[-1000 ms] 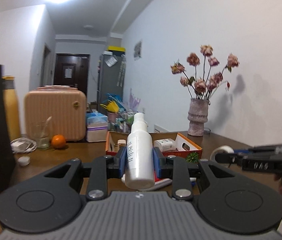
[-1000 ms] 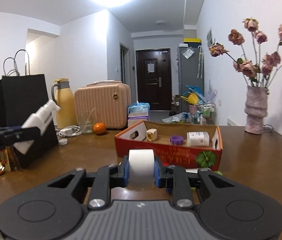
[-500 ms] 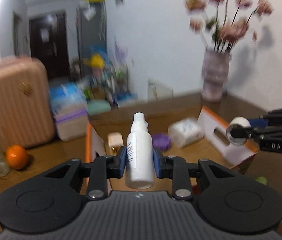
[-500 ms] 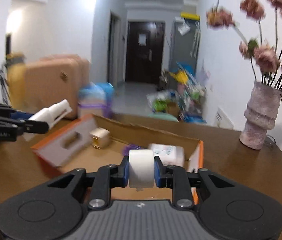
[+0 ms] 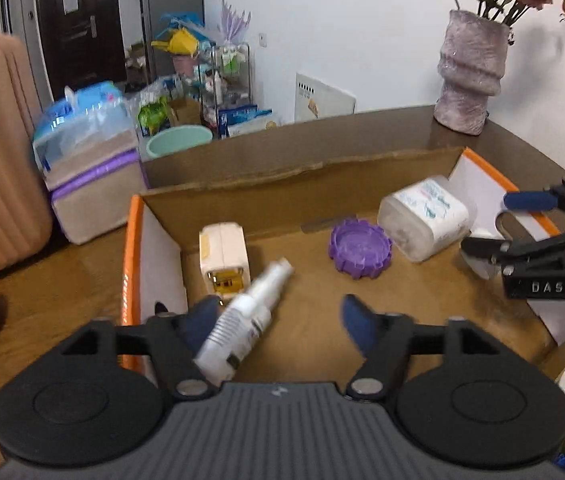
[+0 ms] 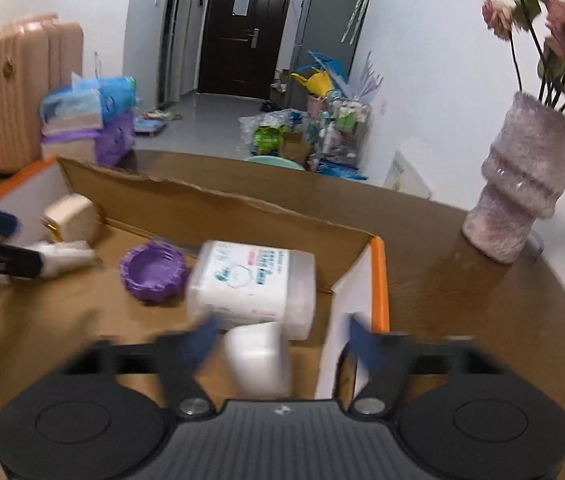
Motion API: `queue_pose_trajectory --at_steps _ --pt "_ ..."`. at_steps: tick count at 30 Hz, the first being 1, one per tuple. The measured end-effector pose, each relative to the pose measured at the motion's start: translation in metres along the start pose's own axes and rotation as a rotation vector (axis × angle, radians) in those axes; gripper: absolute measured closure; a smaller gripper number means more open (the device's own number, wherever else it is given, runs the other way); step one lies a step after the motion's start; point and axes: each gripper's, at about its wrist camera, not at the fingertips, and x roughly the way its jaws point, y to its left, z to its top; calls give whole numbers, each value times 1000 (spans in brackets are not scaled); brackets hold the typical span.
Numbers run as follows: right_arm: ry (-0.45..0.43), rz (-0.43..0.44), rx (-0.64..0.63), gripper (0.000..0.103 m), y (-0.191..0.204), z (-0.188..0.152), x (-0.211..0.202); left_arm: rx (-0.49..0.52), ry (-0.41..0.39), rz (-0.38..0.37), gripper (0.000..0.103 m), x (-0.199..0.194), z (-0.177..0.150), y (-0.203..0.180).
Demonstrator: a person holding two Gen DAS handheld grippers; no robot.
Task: Organize rigid objects
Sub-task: 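Carry the spray bottle and tape roll into the box and open both grippers, then withdraw both grippers from the box back toward the remaining items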
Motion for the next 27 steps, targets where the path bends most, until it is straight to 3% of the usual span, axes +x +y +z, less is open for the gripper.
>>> queue_pose_trajectory --at_steps 5,8,10,12,19,27 --pt "-10 25 -1 27 -6 3 3 -12 -13 -2 26 -13 -1 2" --pt "-49 36 4 20 -11 4 -5 11 -27 20 26 -31 -2 -4" --pt "-75 -10 -44 14 -9 8 -16 24 -48 37 26 -51 -3 -8" --pt "-96 -59 -87 14 -7 14 -33 33 -76 55 24 -73 0 -11" --pt "-171 5 -29 6 -16 26 -130 45 -223 93 15 -169 -9 -31" --pt "-295 90 45 3 -15 -22 -249 9 -490 154 1 -278 -72 -62"
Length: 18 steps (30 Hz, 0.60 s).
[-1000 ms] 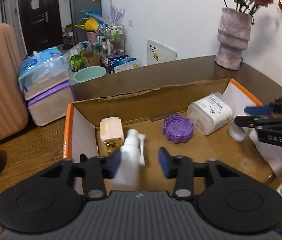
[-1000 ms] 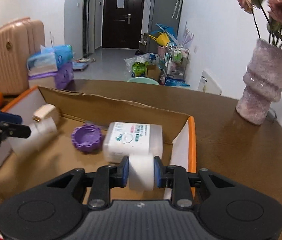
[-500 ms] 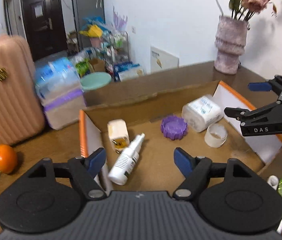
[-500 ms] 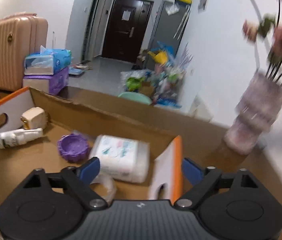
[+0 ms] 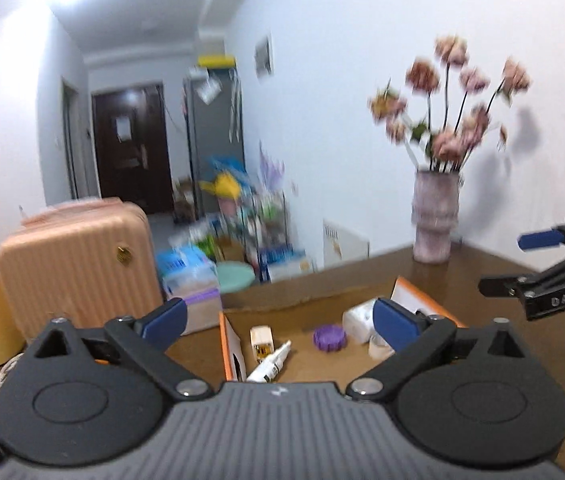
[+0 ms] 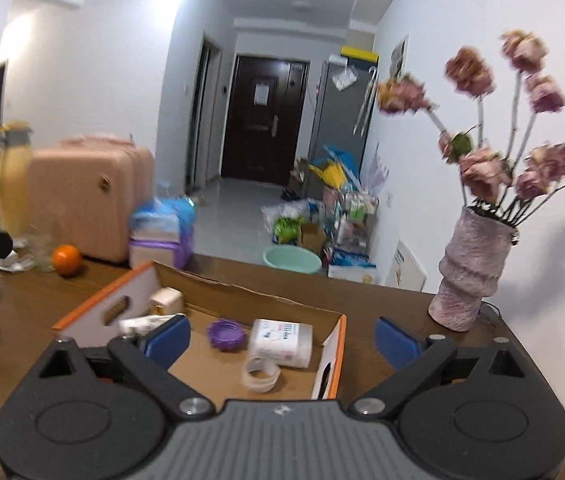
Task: Organize rigid objects
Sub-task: 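Withdraw both grippers from the box back toward the remaining items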
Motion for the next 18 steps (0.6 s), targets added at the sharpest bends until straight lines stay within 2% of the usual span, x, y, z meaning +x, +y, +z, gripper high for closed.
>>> queue_pose_trajectory --at_steps 5,7,11,16,18 --pt "-94 63 76 0 10 -25 -75 -19 -118 59 0 -80 -29 -14" --pt "-115 96 77 0 17 -40 -99 -30 -125 55 0 -107 -43 -19" --pt "-142 93 87 0 33 -74 -131 -25 -174 86 0 -158 -72 -32" --pt "-212 142 127 0 48 -115 -170 -1 -263 100 0 -216 -122 -50" --pt "-201 140 142 0 56 -134 -179 16 -262 123 0 -230 -142 -58"
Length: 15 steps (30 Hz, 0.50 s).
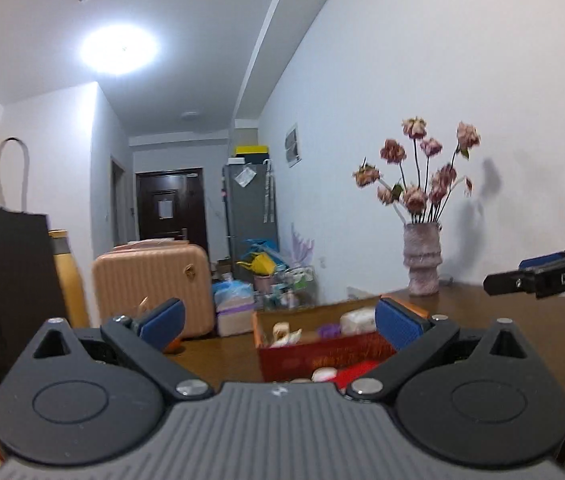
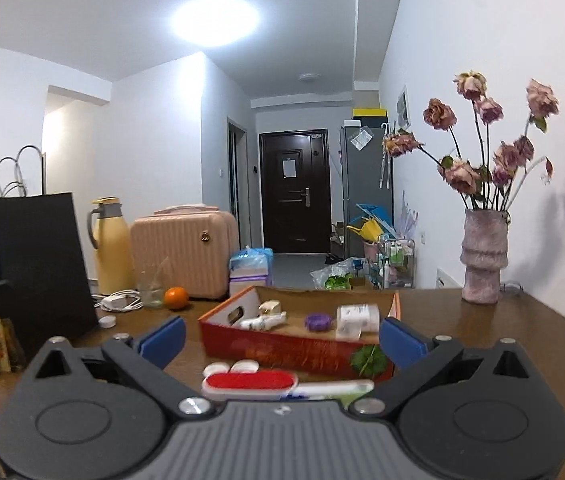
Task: Organize rigid objects
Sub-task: 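Withdraw both grippers from the box back toward the remaining items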
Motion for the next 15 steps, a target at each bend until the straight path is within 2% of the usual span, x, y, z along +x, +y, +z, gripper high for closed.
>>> queue_pose_trajectory --at_steps 2,5,7,9,11,15 --pt "15 10 -14 0 9 -20 -11 0 8 -3 0 -16 -15 -3" --pt "-42 -4 -39 0 25 -55 -35 -35 68 -96 0 -35 -34 3" --pt "-87 -31 -24 0 33 -72 -48 -45 92 -129 0 -36 -43 4" --pt "-120 -30 15 0 38 -81 -55 -31 104 -103 0 -30 -47 4" --pt "-134 -19 8 0 42 -85 -57 -58 102 -61 0 -25 -46 7" --pt "-126 -79 -88 0 54 -89 -46 -147 163 -89 0 -8 -50 16"
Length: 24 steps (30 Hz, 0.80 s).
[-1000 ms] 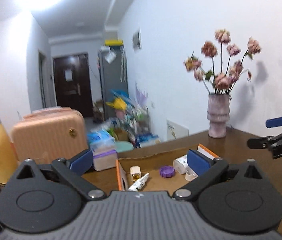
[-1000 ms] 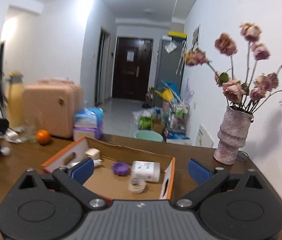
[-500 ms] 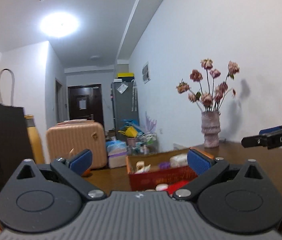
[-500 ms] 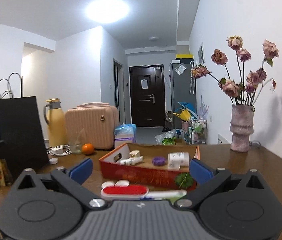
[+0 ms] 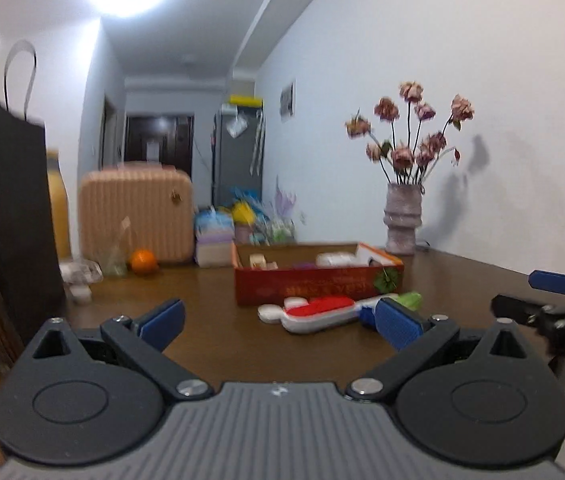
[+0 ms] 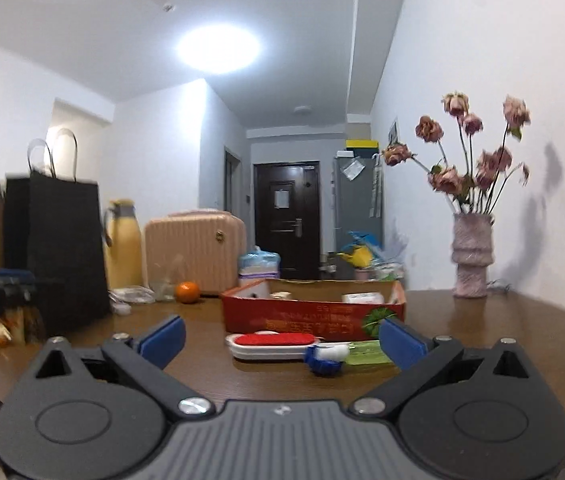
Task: Organize rigid objects
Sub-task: 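Withdraw both grippers from the box back toward the remaining items, then grasp the blue cap with the left gripper while the right grasps the green spray bottle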
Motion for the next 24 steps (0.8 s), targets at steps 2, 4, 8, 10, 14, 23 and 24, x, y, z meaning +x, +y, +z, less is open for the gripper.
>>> queue_pose_trajectory --at_steps 2,4,8,10,14,23,24 --pt "3 -10 -41 0 6 -3 8 -13 34 15 0 8 -5 3" --pt "-7 -18 -75 0 12 -7 12 -18 54 24 0 15 -9 6" --pt "26 1 -28 0 3 -8 25 -12 107 14 0 37 -15 3" --pt "51 0 22 0 -12 -10 38 -8 143 -4 0 56 -16 -1" --pt "148 -63 87 0 -46 -7 72 -16 226 -26 0 100 -11 -9" --pt "319 -54 111 11 -121 -3 163 -117 333 -91 0 201 8 -25" --pt "333 -44 111 12 -130 -3 173 -131 327 -128 1 211 10 -31"
